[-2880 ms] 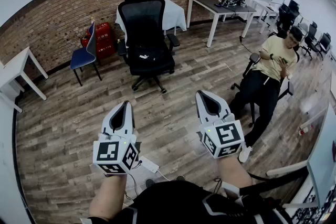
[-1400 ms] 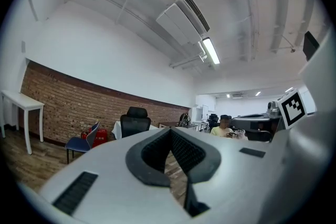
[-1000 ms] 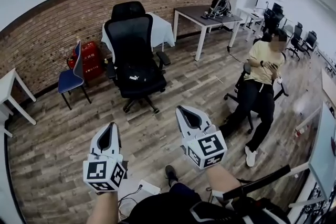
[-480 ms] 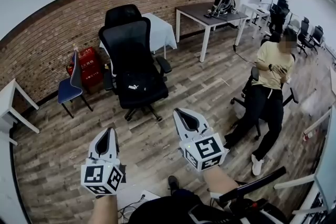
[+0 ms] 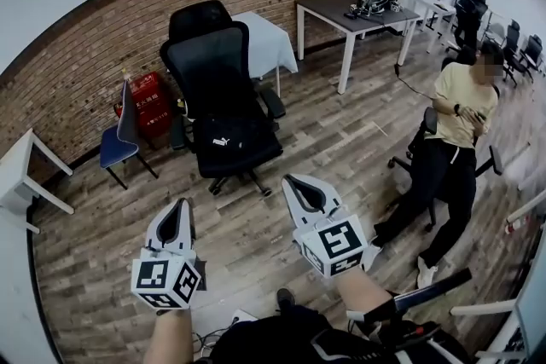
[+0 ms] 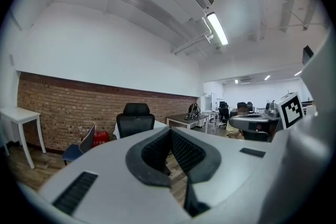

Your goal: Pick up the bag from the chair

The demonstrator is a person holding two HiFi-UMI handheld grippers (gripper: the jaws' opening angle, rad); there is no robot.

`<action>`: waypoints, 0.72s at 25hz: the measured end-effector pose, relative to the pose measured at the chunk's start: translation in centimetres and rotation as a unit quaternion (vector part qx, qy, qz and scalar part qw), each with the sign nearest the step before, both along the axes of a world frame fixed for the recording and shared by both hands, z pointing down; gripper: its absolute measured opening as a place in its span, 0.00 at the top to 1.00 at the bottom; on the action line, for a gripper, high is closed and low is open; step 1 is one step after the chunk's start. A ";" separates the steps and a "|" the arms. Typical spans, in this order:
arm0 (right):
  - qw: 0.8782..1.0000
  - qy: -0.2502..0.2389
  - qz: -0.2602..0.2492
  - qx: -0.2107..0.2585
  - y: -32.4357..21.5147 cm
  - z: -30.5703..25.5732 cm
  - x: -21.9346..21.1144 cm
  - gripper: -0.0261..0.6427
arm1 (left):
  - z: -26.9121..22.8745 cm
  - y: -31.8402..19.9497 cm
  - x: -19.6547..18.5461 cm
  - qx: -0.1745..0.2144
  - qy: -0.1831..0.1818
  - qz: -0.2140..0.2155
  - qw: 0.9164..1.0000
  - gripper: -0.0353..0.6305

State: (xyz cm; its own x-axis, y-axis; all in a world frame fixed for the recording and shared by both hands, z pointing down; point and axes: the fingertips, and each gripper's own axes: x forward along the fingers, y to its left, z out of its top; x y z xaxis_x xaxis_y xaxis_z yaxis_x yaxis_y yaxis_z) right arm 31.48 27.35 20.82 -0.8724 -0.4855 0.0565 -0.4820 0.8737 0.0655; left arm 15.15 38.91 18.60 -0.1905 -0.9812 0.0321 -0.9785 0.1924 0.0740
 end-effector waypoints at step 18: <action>1.000 0.014 0.007 -0.009 -6.9 1.0 -2.9 0.93 | 1.5 -6.8 -3.6 -0.013 0.013 -0.001 1.000 0.93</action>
State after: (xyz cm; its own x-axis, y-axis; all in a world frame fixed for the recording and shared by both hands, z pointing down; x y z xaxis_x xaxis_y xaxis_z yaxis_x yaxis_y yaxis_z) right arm 28.59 20.46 21.87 -0.8639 -0.4959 0.0887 -0.4919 0.8683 0.0634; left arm 11.57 32.12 20.11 -0.1905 -0.9796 0.0633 -0.9761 0.1959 0.0944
